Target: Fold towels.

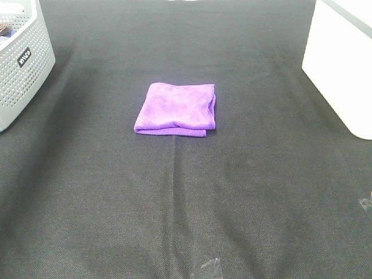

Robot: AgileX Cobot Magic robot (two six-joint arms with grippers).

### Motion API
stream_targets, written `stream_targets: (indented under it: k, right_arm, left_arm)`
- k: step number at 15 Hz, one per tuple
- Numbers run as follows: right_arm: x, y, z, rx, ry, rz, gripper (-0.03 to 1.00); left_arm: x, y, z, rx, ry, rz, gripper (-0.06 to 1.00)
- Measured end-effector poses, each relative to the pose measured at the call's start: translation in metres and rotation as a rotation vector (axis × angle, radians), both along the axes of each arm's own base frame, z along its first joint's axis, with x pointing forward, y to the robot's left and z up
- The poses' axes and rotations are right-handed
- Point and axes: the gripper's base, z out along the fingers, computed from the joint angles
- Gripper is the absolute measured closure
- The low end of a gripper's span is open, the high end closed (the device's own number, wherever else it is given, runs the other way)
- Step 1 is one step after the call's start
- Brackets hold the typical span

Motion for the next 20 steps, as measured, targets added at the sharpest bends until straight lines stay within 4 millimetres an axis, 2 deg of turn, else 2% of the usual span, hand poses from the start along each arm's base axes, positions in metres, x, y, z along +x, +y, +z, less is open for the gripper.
stream_targets:
  k: [2,4,6,9,12,14,17,20]
  right_arm:
    - [-0.023,-0.003,0.003,0.0,0.011,-0.006,0.27]
    - [-0.061,-0.002,0.004,0.029,0.025,-0.001,0.27]
    - [-0.116,-0.005,0.002,0.033,0.03,0.0,0.27]
    - [-0.198,-0.01,-0.008,0.027,-0.017,-0.001,0.27]
    - [-0.273,-0.014,-0.039,0.028,-0.076,0.0,0.27]
    - [-0.311,-0.016,-0.064,0.023,-0.127,-0.001,0.27]
    - [-0.342,-0.023,-0.091,-0.026,-0.25,-0.024,0.27]
    - [-0.359,-0.028,-0.106,-0.058,-0.393,-0.047,0.27]
  left_arm:
    - [-0.031,0.024,0.008,-0.065,0.017,0.027,0.21]
    - [-0.068,0.025,0.013,-0.104,0.036,0.006,0.21]
    - [-0.121,0.02,0.024,-0.101,0.027,0.008,0.21]
    - [-0.211,0.002,0.025,-0.042,0.004,-0.043,0.21]
    - [-0.292,-0.014,-0.006,-0.022,-0.001,-0.05,0.21]
    - [-0.339,-0.023,-0.025,0.013,-0.084,-0.045,0.21]
    - [-0.39,-0.032,-0.05,0.078,-0.232,-0.035,0.21]
    - [-0.409,-0.04,-0.08,0.051,-0.296,-0.05,0.21]
